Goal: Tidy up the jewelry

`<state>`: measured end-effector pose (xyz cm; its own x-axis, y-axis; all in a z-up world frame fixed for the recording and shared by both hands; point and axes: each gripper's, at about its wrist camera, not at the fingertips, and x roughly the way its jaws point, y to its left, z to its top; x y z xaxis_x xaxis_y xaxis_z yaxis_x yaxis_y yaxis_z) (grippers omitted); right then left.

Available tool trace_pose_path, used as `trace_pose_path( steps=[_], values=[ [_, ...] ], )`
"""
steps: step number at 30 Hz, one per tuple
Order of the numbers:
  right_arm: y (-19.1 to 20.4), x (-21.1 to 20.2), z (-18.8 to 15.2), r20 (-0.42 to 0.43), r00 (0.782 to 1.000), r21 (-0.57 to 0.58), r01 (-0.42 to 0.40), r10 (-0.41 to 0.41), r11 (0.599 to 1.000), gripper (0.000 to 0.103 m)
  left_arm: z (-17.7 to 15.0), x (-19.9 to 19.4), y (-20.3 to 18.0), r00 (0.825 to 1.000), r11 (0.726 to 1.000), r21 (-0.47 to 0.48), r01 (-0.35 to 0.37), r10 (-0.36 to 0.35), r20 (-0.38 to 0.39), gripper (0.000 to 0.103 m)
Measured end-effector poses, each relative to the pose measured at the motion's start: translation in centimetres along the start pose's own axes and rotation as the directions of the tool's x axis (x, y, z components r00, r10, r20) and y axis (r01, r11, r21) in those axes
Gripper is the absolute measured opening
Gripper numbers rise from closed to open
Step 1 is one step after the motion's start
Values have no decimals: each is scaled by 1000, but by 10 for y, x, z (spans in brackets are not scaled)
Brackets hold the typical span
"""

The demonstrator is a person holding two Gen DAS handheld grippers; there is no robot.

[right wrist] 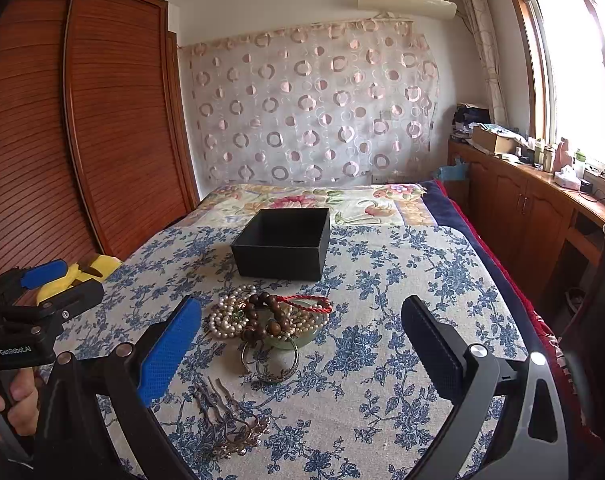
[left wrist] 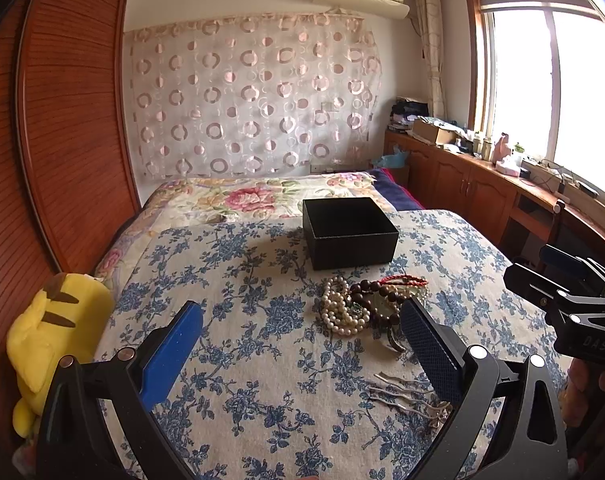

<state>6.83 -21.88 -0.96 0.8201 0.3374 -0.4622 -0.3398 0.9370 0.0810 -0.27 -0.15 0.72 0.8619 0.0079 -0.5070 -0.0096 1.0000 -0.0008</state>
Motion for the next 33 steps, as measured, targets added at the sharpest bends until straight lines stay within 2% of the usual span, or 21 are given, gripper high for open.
trace_pose_path(
  steps=[33],
  values=[
    [0, -1, 0, 3, 1000, 2, -1, 1, 1000, 101, 2, -6, -3, 1000, 1000, 2, 2, -2, 13, 96]
  ],
)
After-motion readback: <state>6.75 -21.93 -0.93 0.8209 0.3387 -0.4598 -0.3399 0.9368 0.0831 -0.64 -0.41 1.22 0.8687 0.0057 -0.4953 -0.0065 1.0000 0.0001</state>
